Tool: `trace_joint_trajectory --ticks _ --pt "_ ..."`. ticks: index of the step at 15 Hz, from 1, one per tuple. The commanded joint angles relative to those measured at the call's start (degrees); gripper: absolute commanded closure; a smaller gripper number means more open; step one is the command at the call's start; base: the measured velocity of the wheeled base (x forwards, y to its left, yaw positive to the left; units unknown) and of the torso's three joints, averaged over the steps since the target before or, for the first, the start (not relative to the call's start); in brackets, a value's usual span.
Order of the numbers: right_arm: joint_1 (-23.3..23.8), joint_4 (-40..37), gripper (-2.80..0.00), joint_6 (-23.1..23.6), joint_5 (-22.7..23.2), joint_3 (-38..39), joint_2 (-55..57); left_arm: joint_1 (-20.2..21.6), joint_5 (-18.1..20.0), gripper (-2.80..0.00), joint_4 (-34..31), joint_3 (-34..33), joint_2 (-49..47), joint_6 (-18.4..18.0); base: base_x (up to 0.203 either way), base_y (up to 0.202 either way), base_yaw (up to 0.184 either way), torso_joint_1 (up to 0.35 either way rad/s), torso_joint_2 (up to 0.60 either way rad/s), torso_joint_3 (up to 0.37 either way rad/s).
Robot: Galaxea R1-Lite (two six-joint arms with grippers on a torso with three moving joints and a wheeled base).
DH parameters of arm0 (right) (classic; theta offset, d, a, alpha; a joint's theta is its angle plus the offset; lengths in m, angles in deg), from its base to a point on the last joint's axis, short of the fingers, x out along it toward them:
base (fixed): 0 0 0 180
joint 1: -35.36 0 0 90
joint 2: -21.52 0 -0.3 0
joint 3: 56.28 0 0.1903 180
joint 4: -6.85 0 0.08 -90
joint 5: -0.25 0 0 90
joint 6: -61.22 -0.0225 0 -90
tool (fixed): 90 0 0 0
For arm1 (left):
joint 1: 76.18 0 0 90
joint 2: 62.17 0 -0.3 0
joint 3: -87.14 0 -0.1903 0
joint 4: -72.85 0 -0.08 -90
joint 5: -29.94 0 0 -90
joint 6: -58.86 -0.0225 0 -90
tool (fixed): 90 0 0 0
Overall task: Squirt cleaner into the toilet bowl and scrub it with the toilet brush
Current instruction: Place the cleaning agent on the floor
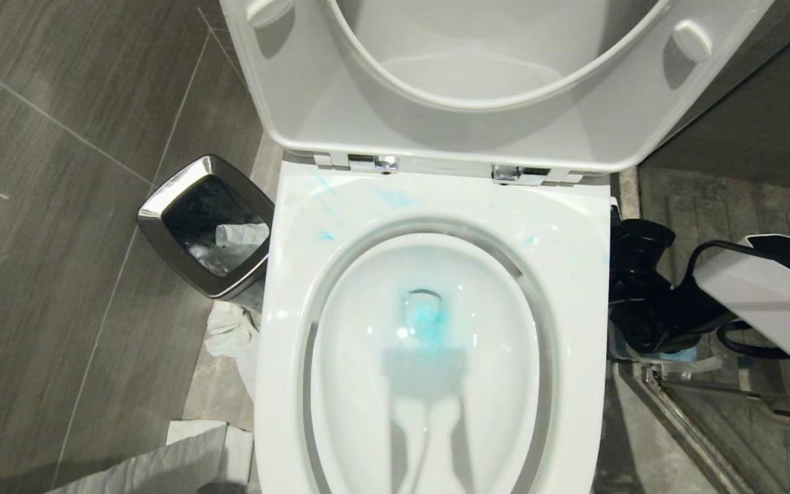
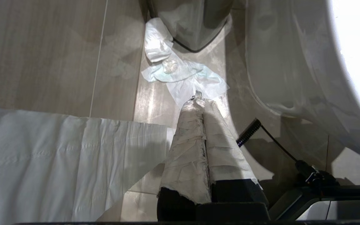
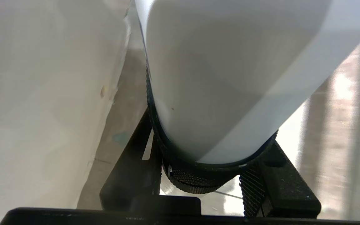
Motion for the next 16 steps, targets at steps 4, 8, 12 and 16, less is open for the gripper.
trace_joint_trajectory --ticks 4,8,12,16 --pt "0.0 0.2 0.0 0.1 -0.1 -4.6 3.0 0.0 0.0 0.0 0.0 -0.1 0.0 0.0 0.0 0.0 0.0 0.002 0.0 -0.199" --pt "0.0 -1.9 0.0 0.1 0.0 -8.4 3.3 0.0 0.0 0.0 0.0 -0.1 0.0 0.0 0.0 0.0 0.0 -0.002 0.0 -0.195" --pt "0.0 -2.0 0.0 0.1 -0.2 -7.9 1.3 0.0 0.0 0.0 0.0 -0.1 0.0 0.2 0.0 0.0 0.0 0.004 0.0 -0.056" --pt "0.0 -1.2 0.0 0.0 -0.3 -0.5 -2.4 0.0 0.0 0.0 0.0 -0.1 0.0 0.2 0.0 0.0 0.0 0.0 0.0 0.0"
